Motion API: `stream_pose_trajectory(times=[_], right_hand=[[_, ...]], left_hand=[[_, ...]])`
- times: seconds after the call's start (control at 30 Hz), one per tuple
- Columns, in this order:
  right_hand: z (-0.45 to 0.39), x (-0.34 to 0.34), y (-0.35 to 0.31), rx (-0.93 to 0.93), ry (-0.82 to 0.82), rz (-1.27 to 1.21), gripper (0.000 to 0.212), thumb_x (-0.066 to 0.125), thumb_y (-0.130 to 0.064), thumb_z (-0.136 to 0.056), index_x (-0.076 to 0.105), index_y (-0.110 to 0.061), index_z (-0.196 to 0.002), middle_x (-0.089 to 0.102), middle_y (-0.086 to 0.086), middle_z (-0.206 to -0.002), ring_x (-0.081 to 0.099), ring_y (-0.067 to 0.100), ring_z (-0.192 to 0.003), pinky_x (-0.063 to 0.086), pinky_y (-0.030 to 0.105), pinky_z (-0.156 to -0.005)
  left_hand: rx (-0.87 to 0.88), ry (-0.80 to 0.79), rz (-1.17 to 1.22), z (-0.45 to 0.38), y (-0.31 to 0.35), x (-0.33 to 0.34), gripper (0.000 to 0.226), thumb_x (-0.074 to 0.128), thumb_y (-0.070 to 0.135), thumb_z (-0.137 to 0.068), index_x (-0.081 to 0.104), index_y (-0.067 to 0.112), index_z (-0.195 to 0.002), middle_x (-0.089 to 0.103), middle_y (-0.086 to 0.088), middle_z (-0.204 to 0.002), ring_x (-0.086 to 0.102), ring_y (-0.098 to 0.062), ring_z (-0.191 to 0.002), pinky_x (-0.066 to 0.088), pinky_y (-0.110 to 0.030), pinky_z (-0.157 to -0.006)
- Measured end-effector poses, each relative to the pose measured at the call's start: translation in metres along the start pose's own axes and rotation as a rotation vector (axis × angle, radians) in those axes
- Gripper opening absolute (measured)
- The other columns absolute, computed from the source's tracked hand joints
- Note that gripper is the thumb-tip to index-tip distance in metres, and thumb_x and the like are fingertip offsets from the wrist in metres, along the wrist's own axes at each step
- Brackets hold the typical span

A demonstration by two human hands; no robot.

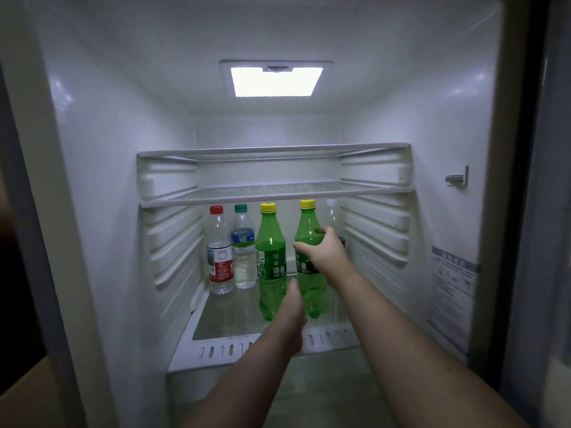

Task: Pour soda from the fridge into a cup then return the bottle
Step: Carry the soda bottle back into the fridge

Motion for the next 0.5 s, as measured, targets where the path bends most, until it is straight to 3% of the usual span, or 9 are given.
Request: stream_pose_trajectory(times=[0.17, 0.33, 0.5], right_hand=[[0.002, 0.003, 0.008, -0.002, 0.003, -0.018, 0.078, 0.077, -0.035, -0.078, 0.033, -0.017, -0.140, 0.047, 0.008, -0.139, 0.048, 0.025, -0.123, 0.043, 0.042, -0.102], [0.007, 0.003, 0.010, -0.046, -0.022, 0.005, 0.080, 0.072, -0.037, -0.082, 0.027, -0.018, -0.145, 0.041, 0.008, -0.145, 0.043, 0.026, -0.129, 0.040, 0.038, -0.100], [0.012, -0.003, 0.009, -0.045, -0.033, 0.025, 0.083, 0.073, -0.033, -0.082, 0.023, -0.015, -0.147, 0.043, 0.008, -0.144, 0.044, 0.026, -0.128, 0.041, 0.038, -0.102]], left_hand=[[0.026, 0.013, -0.010, -0.003, -0.001, 0.001, 0.062, 0.026, 0.057, -0.100, 0.043, 0.018, -0.145, 0.047, -0.008, -0.147, 0.044, -0.025, -0.133, 0.030, -0.043, -0.113], [0.064, 0.005, -0.077, 0.007, 0.002, -0.001, 0.062, 0.026, 0.055, -0.102, 0.031, 0.017, -0.150, 0.031, -0.008, -0.157, 0.031, -0.025, -0.142, 0.028, -0.042, -0.115], [0.140, 0.000, -0.172, 0.019, 0.008, -0.012, 0.060, 0.025, 0.050, -0.103, 0.029, 0.015, -0.151, 0.030, -0.008, -0.157, 0.029, -0.023, -0.143, 0.027, -0.041, -0.115]])
Point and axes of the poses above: each hand's wrist, its own z-axis away from the middle knuckle, its own x-axis out of the palm, y = z × x, the point moved 3 cm from there along -z, towards the middle knuckle
